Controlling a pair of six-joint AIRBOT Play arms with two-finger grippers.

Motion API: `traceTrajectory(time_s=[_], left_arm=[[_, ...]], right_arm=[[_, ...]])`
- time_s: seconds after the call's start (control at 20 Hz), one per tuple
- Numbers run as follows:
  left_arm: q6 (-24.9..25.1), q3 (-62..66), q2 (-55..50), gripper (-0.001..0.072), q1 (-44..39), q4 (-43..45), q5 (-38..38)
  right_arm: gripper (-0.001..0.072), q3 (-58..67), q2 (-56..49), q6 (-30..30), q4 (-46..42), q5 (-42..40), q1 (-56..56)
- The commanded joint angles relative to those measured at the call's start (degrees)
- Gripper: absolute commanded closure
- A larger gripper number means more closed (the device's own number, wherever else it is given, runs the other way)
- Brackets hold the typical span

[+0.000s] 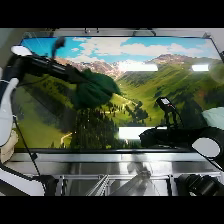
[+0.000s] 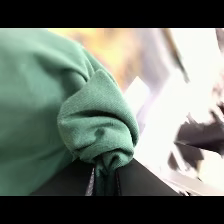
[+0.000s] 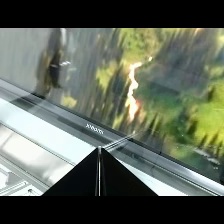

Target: Fold the shirts.

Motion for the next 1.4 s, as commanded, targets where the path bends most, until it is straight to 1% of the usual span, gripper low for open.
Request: traceTrajectory(time_s=[0.0, 0.05, 0.1, 0.15, 0.2, 0.25, 0.35, 0.45, 0.5, 0.55, 0.6, 0.65, 0.7, 0.8, 0.9, 0.95, 1.0, 1.05, 1.15, 1.2, 1.25, 1.35], left_arm=[[0.7, -6.3, 0.9, 0.0696, -12.2, 2.2, 4.6], [0.3, -7.0, 0.9, 0.0690, -13.8, 5.3, 6.5], [-1.2, -7.0, 0.9, 0.0568, -14.5, 7.8, 7.5], [-2.7, -6.5, 0.9, 0.0351, -14.7, 9.5, 7.8], [-4.2, -4.9, 0.9, 0.0076, -14.3, 10.5, 7.8], [-5.9, -2.9, 0.9, -0.0008, -13.4, 10.5, 7.5], [-8.7, 1.9, 1.0, -0.0007, -10.6, 10.7, 5.1], [-12.0, 3.6, 1.0, -0.0005, -7.5, 10.8, -1.3], [-13.8, 3.2, 1.0, -0.0005, -5.9, 12.6, -4.4], [-14.8, 1.1, 1.5, -0.0005, -4.8, 15.3, -5.6], [-14.8, -2.6, 2.6, -0.0005, -3.8, 18.1, -5.7], [-14.8, -6.8, 3.8, -0.0005, -3.1, 20.4, -5.2], [-14.7, -11.5, 4.9, -0.0006, -2.2, 21.9, -4.0], [-13.4, -20.1, 6.3, -0.0005, -0.7, 22.1, 1.9], [-12.9, -26.6, 6.5, -0.0005, -0.3, 20.5, 8.5], [-11.2, -29.0, 6.0, -0.0004, -0.5, 17.4, 11.2], [-8.9, -30.5, 5.2, -0.0004, -0.8, 13.0, 13.1], [-6.1, -31.3, 4.1, 0.0014, -1.2, 8.2, 14.4], [-2.2, -30.8, 0.7, 0.0014, -2.2, 0.7, 14.8], [-2.1, -29.5, -1.3, 0.0014, -2.9, -0.1, 14.4], [-2.1, -27.7, -3.5, 0.0014, -3.5, 0.0, 13.2], [-2.3, -24.7, -6.9, 0.0015, -4.5, -0.1, 10.6]], right_arm=[[0.0690, 0.0, 0.0, 0.0, 0.0, 0.0, 0.0], [0.0690, 0.0, 0.0, 0.0, 0.0, -0.1, 0.0], [0.0690, 0.0, 0.0, 0.0, 0.0, -0.2, 0.0], [0.0689, 0.0, 0.0, 0.0, 0.0, -0.2, 0.0], [0.0690, 0.0, 0.0, 0.0, 0.0, -0.2, 0.0], [0.0690, 0.0, 0.0, 0.0, 0.1, -0.2, 0.0], [0.0689, 0.0, 0.1, 0.0, 2.6, 1.3, 0.0], [0.0687, 0.1, 0.1, 0.0, 2.9, 0.9, 0.0], [0.0687, 0.1, 0.1, -1.4, 2.6, 1.2, 0.0], [0.0681, 0.1, 0.1, -4.9, 1.7, 1.4, 0.0], [0.0644, 0.1, 0.1, -7.3, 0.4, 1.0, -0.3], [0.0515, 0.2, -0.1, -6.0, -1.4, -0.5, -1.8], [0.0472, 0.5, -0.7, -4.2, -3.2, -0.8, -4.8], [0.0254, 1.4, -4.1, -5.0, -4.2, -0.8, -14.5], [0.0239, 1.7, -9.7, -11.3, -4.1, -1.7, -25.5], [0.0238, 1.7, -12.9, -15.3, -2.6, -2.8, -29.9], [0.0226, 1.9, -16.3, -21.0, 1.4, -3.6, -33.4], [0.0226, 2.1, -19.5, -26.6, 6.8, -3.7, -35.7], [0.0227, 2.4, -26.1, -37.5, 18.6, -3.6, -37.6], [0.0226, 2.7, -29.2, -41.1, 23.0, -3.6, -37.5], [0.0227, 3.1, -32.5, -43.8, 27.2, -3.5, -37.1], [0.0228, 4.4, -38.2, -47.3, 33.1, -1.6, -36.1]])
